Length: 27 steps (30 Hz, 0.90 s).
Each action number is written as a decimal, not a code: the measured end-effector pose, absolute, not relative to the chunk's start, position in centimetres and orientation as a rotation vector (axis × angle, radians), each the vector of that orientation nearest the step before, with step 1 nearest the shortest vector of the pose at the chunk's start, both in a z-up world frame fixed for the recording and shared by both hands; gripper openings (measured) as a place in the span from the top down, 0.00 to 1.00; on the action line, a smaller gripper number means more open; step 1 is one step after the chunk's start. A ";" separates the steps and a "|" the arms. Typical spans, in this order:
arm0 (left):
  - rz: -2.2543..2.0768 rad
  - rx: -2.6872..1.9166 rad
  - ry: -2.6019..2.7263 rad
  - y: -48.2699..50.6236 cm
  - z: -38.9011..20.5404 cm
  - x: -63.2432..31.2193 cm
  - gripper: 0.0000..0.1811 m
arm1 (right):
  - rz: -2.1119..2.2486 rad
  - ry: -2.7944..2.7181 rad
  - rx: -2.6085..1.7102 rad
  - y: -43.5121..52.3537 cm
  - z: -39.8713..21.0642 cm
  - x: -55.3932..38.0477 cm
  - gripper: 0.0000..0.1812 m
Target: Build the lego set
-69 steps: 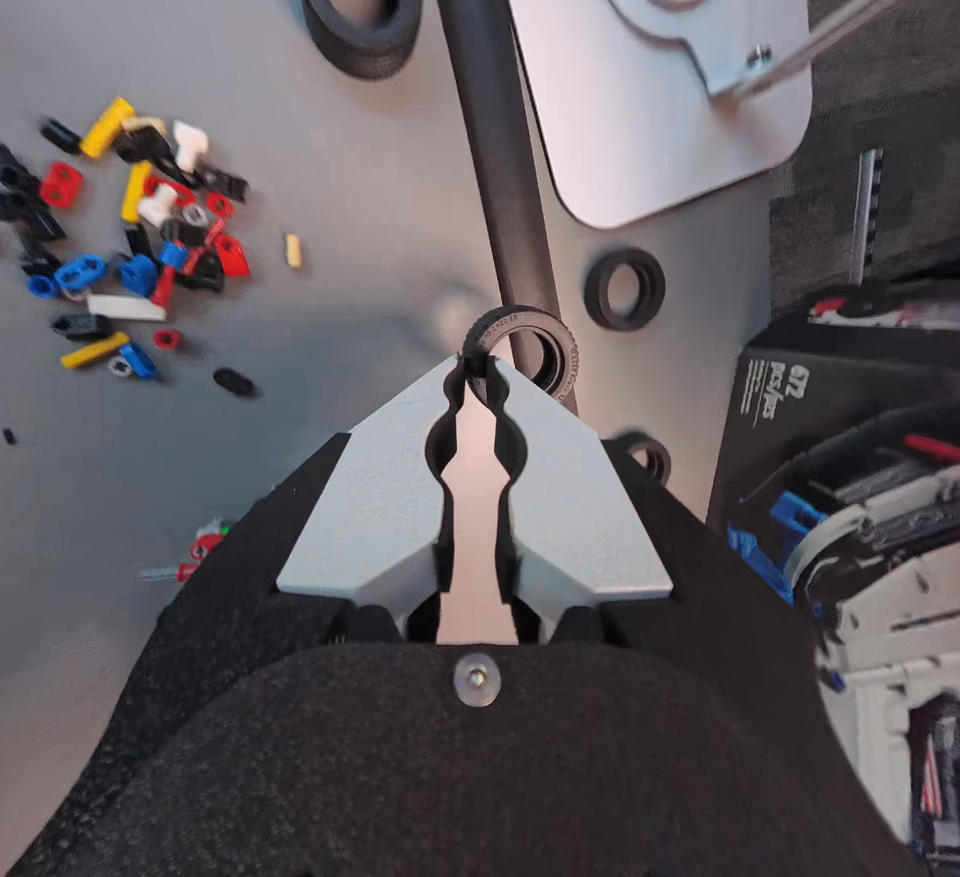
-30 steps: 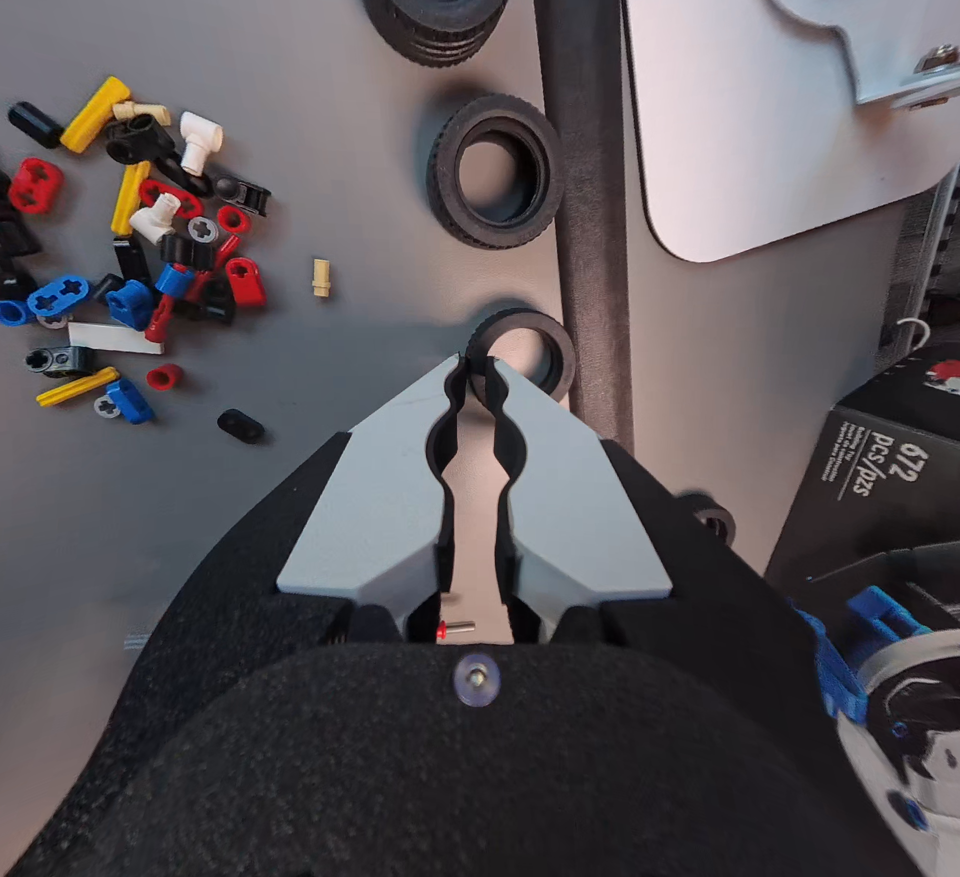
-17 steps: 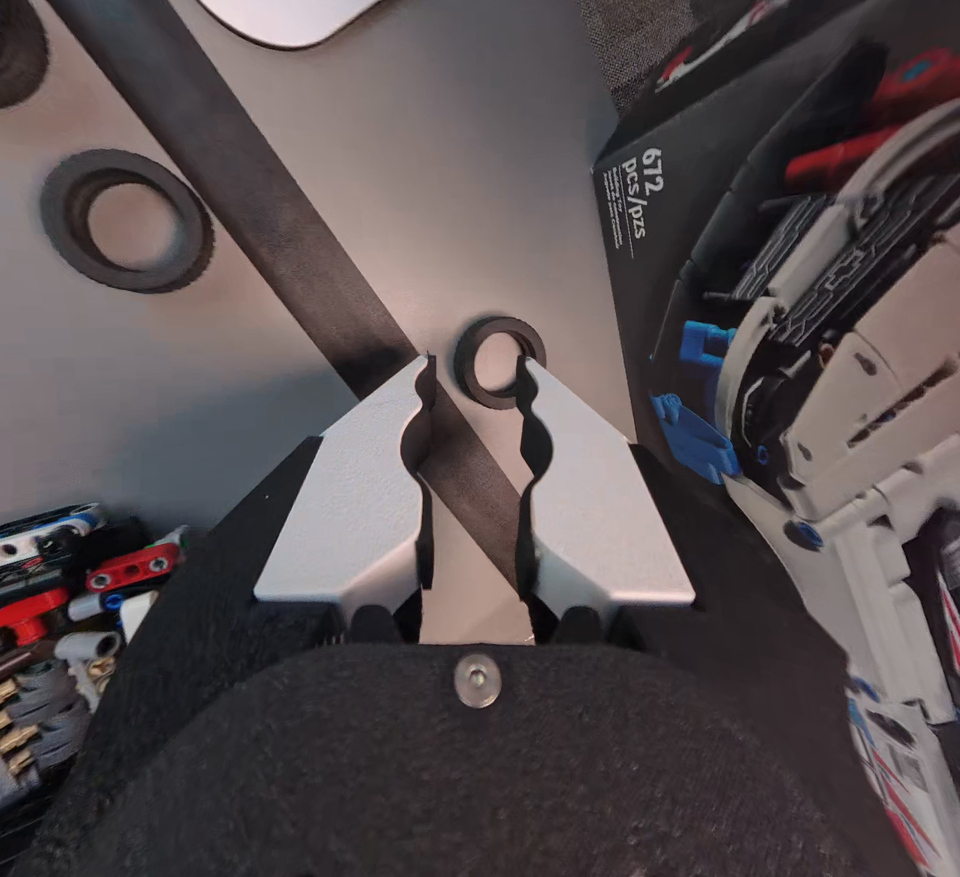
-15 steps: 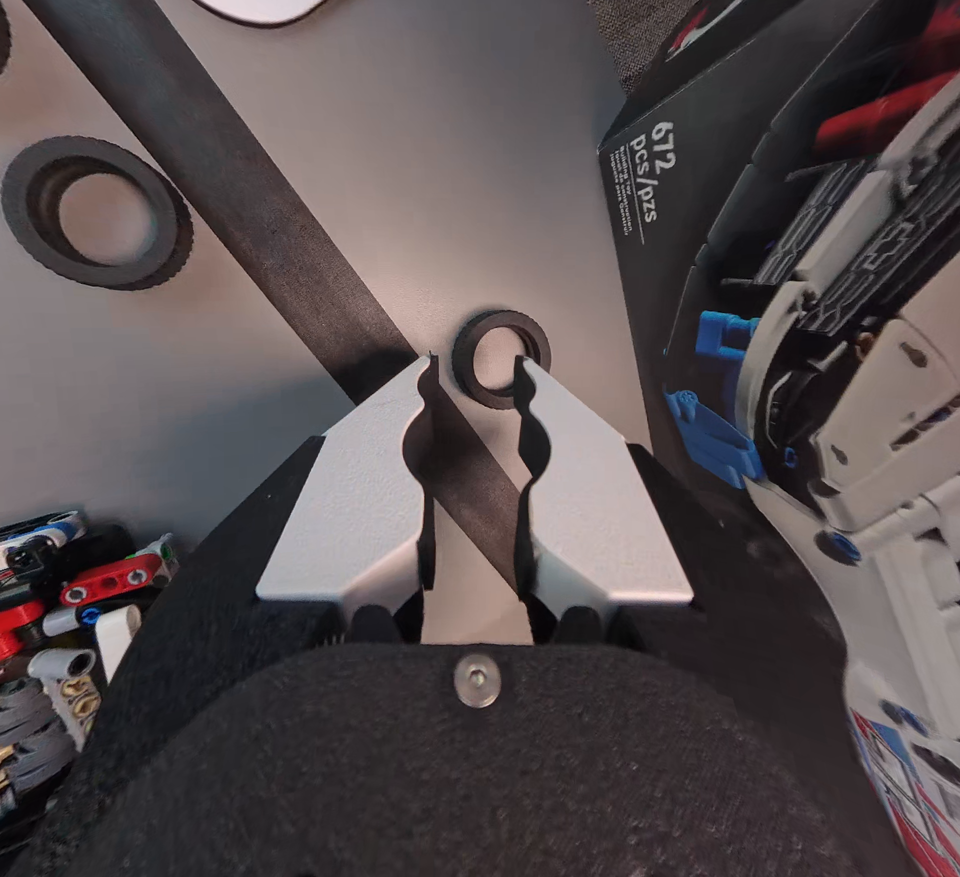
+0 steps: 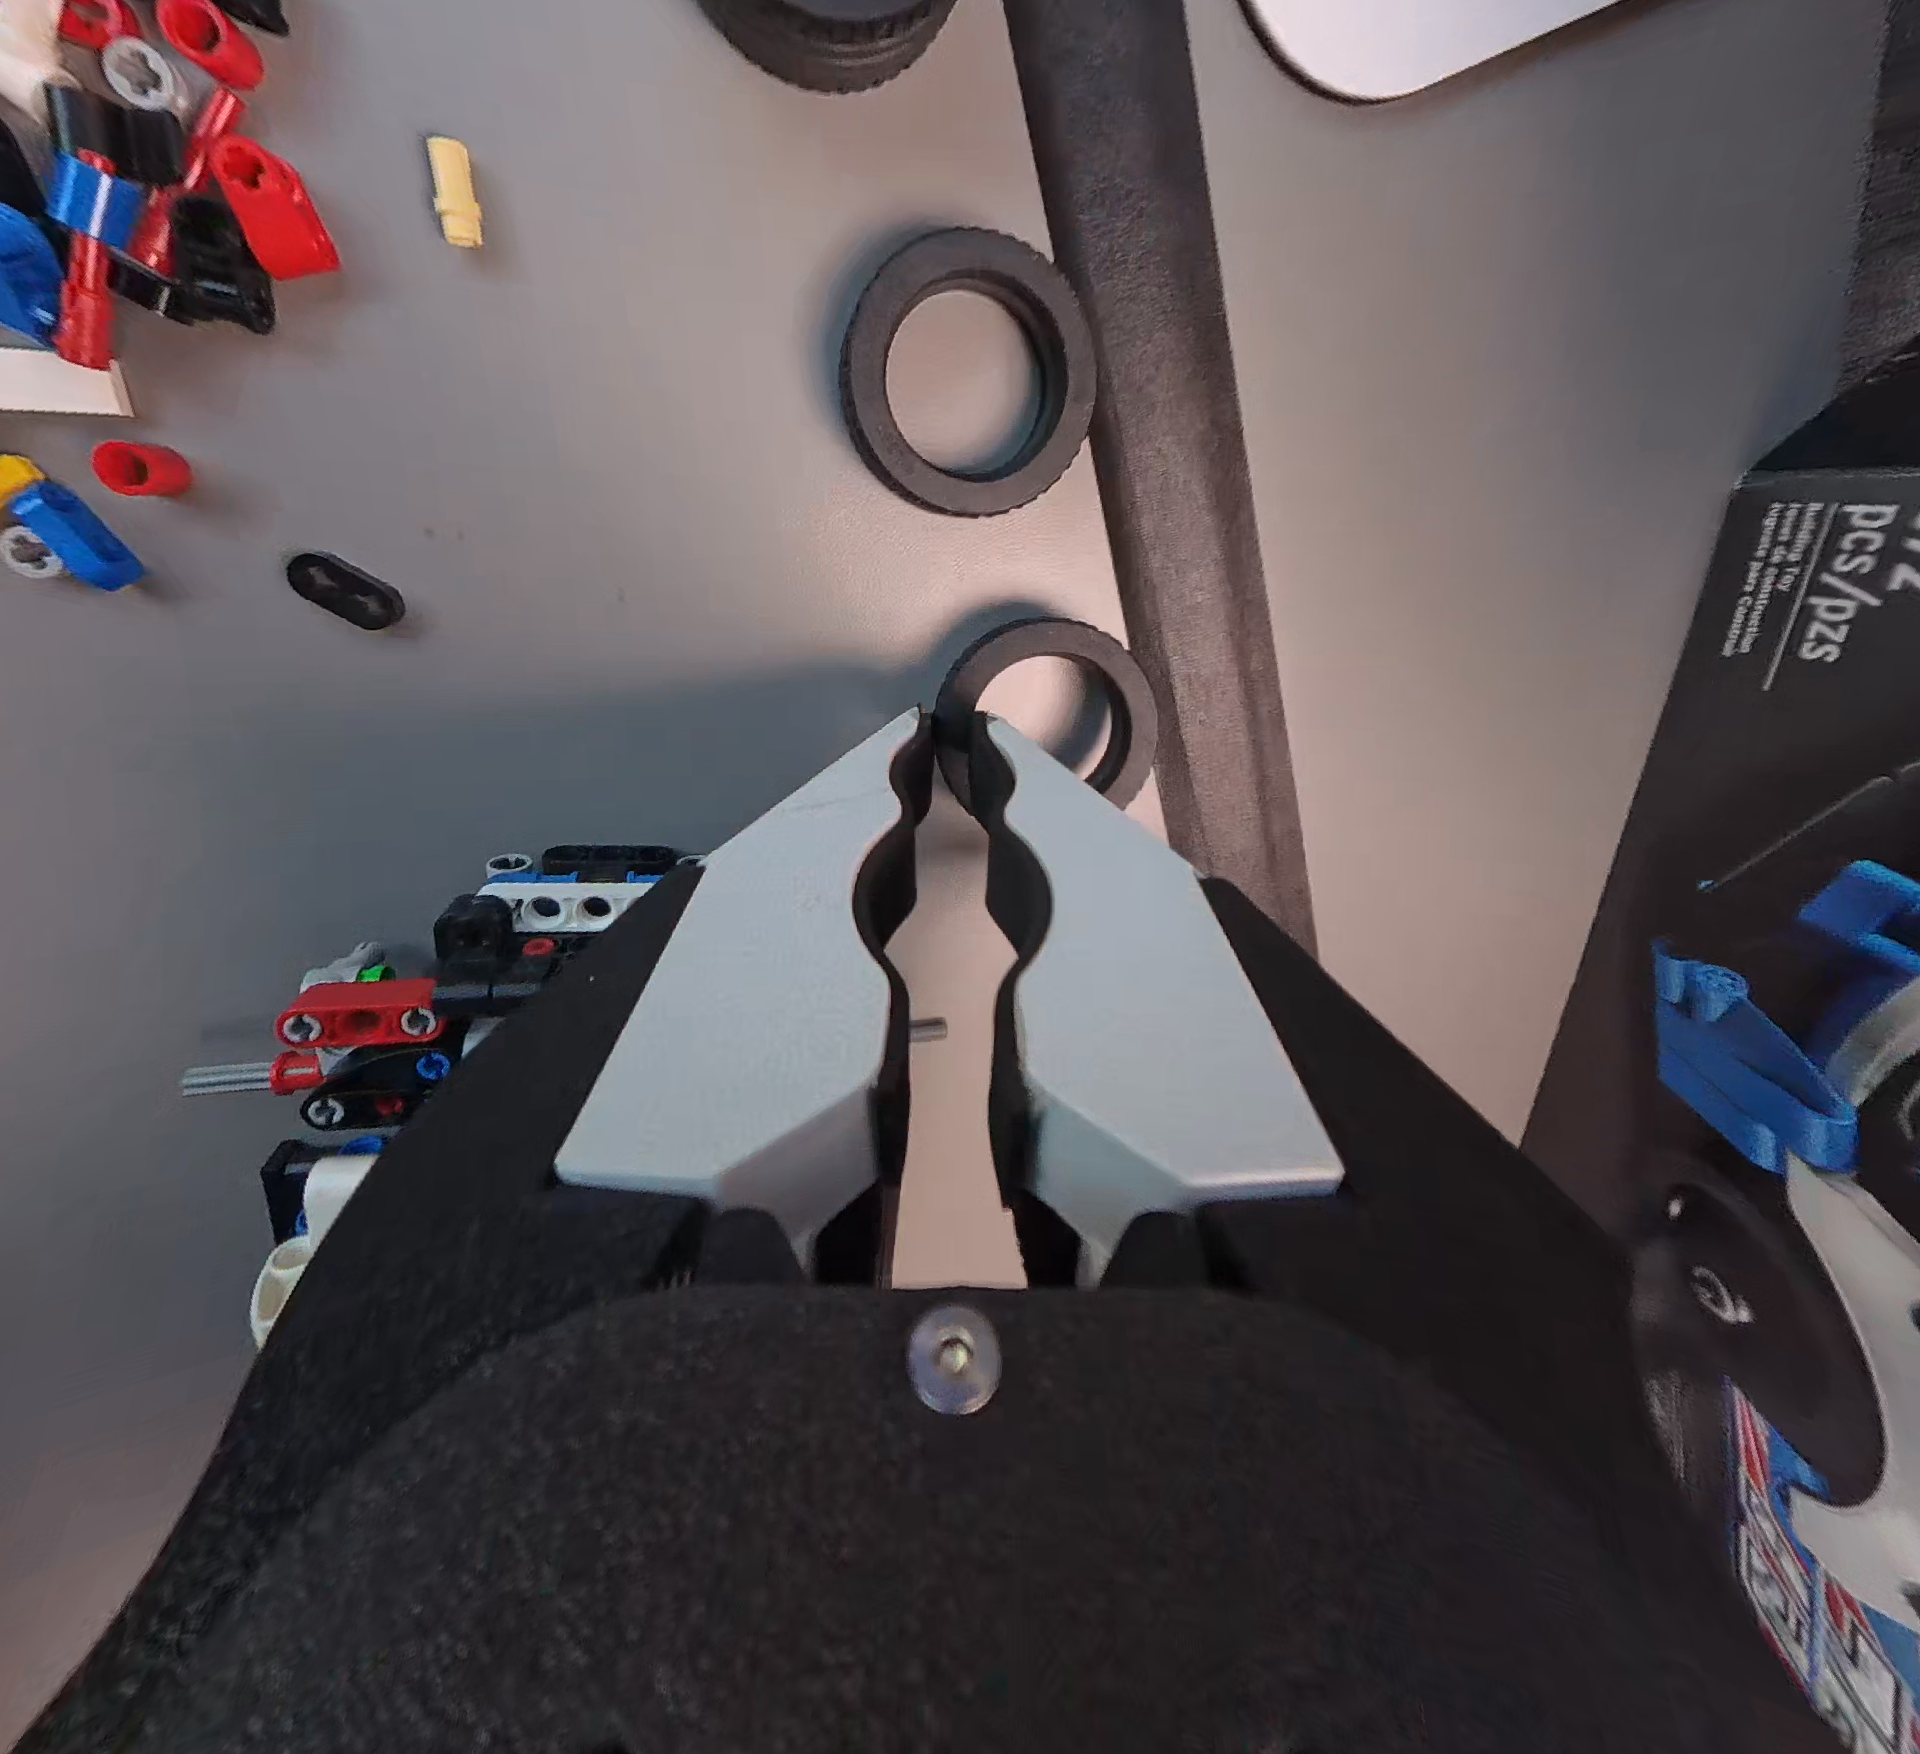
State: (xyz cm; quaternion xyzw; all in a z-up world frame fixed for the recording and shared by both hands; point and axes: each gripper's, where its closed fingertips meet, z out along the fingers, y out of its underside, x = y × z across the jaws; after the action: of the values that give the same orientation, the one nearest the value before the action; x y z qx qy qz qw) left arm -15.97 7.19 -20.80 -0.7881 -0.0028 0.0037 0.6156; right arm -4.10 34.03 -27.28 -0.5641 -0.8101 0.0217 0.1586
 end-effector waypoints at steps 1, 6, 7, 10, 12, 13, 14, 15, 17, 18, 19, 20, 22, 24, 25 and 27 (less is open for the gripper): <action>0.017 -1.819 -0.002 7.2 -20.8 -16.0 0.75 | 0.040 -2.295 -1.613 34.3 -27.5 -4.1 0.94; 0.050 -1.834 0.014 7.0 -20.9 -16.0 0.75 | 0.117 -2.172 -1.599 33.8 -24.6 -4.6 0.86; 0.049 -1.838 0.011 7.0 -20.9 -16.0 0.75 | 0.153 -2.127 -1.567 33.2 -23.0 -4.9 0.86; 0.045 -1.848 0.008 7.1 -21.0 -15.9 0.75 | 0.292 -1.984 -1.462 30.0 -18.0 -5.4 0.84; 0.046 -1.856 0.011 7.1 -21.2 -15.9 0.75 | 0.396 -1.889 -1.408 27.1 -15.2 -5.0 0.83; 0.049 -1.858 0.013 7.1 -21.2 -15.8 0.75 | 0.459 -1.837 -1.398 25.5 -14.2 -4.6 0.83; 0.053 -1.860 0.014 7.1 -21.3 -15.8 0.75 | 0.528 -1.785 -1.397 23.9 -13.4 -4.1 0.82; 0.056 -1.861 0.015 7.1 -21.3 -15.8 0.75 | 0.589 -1.742 -1.399 22.2 -13.0 -3.5 0.82; 0.065 -1.862 0.018 7.0 -21.3 -15.8 0.75 | 0.683 -1.651 -1.411 19.5 -12.9 -2.1 0.81; 0.071 -1.863 0.020 7.0 -21.4 -15.9 0.75 | 0.714 -1.617 -1.419 18.4 -13.2 -1.4 0.81; 0.076 -1.864 0.020 7.0 -21.4 -15.9 0.75 | 0.736 -1.578 -1.422 17.5 -13.6 -0.6 0.81; 0.079 -1.865 0.021 7.0 -21.4 -15.9 0.75 | 0.760 -1.537 -1.426 16.7 -14.0 0.0 0.81; 0.085 -1.865 0.020 6.9 -21.5 -15.9 0.75 | 0.855 -1.450 -1.433 15.3 -15.1 1.1 0.80; 0.093 -1.864 0.021 6.9 -21.4 -15.9 0.75 | 0.976 -1.406 -1.435 13.7 -16.7 1.7 0.80; 0.096 -1.863 0.022 6.9 -21.4 -15.9 0.75 | 1.029 -1.370 -1.421 13.2 -17.3 1.9 0.80; 0.107 -1.862 0.026 6.9 -21.4 -16.0 0.75 | 1.087 -1.271 -1.390 13.2 -18.1 2.3 0.79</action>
State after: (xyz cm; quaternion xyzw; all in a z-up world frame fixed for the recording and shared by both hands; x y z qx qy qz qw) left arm -15.99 6.86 -21.38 -0.8017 0.0111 0.0462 0.5958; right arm 2.31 13.19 -18.09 -0.5659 -0.5176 0.4424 0.4649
